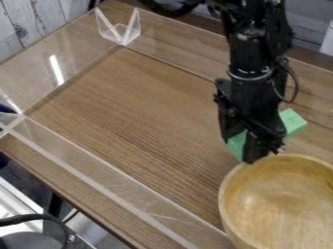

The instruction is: Put the green block in the brown bowl

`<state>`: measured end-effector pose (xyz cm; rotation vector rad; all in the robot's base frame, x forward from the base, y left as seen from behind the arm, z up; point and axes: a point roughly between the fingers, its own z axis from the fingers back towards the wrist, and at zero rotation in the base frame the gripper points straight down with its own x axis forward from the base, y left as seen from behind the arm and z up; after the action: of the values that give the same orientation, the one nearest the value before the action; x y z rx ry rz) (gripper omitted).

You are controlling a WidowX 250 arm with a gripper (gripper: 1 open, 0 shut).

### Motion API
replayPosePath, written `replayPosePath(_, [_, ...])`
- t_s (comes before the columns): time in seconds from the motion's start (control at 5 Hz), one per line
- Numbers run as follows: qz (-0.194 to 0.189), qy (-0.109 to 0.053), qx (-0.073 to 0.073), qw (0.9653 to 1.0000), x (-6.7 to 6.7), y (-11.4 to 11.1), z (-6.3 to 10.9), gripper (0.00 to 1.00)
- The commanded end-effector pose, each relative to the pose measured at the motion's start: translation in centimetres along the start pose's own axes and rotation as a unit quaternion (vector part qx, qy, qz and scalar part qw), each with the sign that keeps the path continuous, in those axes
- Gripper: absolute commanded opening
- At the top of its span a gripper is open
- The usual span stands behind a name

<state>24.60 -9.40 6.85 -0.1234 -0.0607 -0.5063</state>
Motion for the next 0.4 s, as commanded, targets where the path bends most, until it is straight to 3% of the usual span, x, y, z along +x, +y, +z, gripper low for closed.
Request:
replayPosePath(0.0, [-0.007,-0.026,-0.003,0.9996,0.87,-1.38,0.91,0.00])
replayPosePath(0.2, [-0.011,-0.022,-0.006,0.9997,1.10,-1.76,0.34,0.00])
